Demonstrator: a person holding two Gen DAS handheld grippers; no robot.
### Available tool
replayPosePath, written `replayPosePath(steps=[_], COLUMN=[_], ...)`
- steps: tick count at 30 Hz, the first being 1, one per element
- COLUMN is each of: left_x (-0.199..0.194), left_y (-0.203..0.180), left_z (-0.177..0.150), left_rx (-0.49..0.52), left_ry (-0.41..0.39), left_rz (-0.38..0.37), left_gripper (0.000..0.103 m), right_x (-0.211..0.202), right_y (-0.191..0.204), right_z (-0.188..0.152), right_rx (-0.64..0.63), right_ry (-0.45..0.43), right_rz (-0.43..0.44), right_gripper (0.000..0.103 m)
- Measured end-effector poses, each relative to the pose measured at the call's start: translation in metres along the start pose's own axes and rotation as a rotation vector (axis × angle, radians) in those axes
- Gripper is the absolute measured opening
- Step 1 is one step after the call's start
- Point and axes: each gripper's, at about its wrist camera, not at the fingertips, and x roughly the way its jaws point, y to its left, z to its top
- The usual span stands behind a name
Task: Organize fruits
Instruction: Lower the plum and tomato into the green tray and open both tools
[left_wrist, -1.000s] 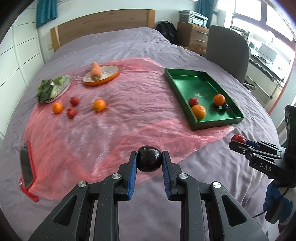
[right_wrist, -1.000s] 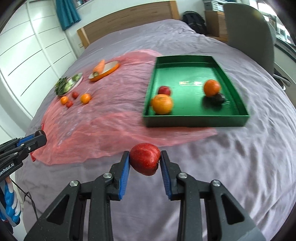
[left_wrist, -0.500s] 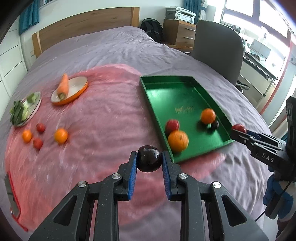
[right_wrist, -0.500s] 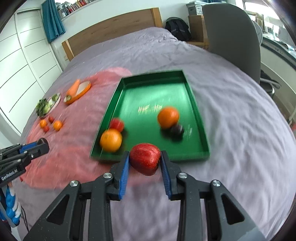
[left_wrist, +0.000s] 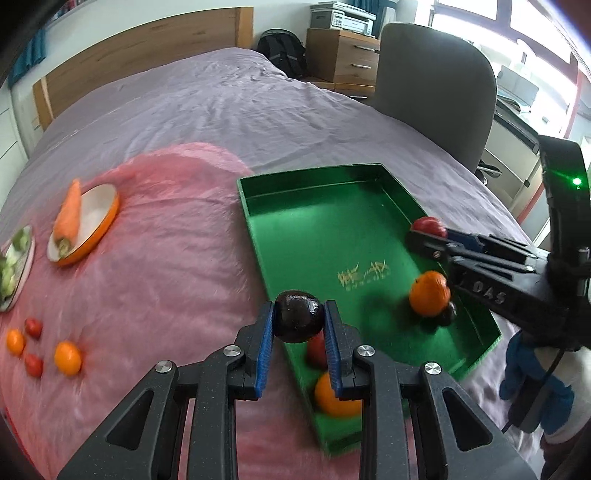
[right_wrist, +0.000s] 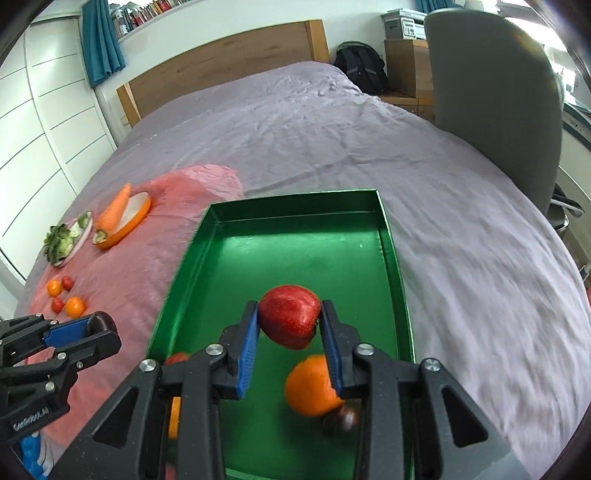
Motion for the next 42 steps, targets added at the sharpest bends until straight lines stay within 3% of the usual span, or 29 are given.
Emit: replayPosePath(steps=[11,24,28,30,42], left_x=[0.045,0.053,0.045,0.04,-0.002], left_y=[-0.01,-0.006,-0.005,-0.005,0.003], left_z=[0.018,0.016,0.016,0.016,0.002], left_rx=[-0.004,-0.025,-0.032,-0.033,-0.061], left_ry=[0.036,0.075,0.062,0.056,0.022], left_rz=[-0.026,-0.031,-0.033,-0.044,-0.053], left_gripper=[0.022,0.023,0.042,0.042,0.044], right_x=[0.043,0.054,0.055,0.054,0.018], right_y=[-0.012,-0.011,-0.01,-0.01,-0.003], right_z=[0.011,0.008,0.007,0.008,0.005], right_rx=[-0.023,-0.04,-0.046,-0.036,-0.027], right_ry=[0.042,0.086,0.104,0.103,0.065], right_rz=[-0.021,-0.064,-0.081,-0.087,-0.098], right_gripper=[0.044,0.045,0.046,0.089,0.097])
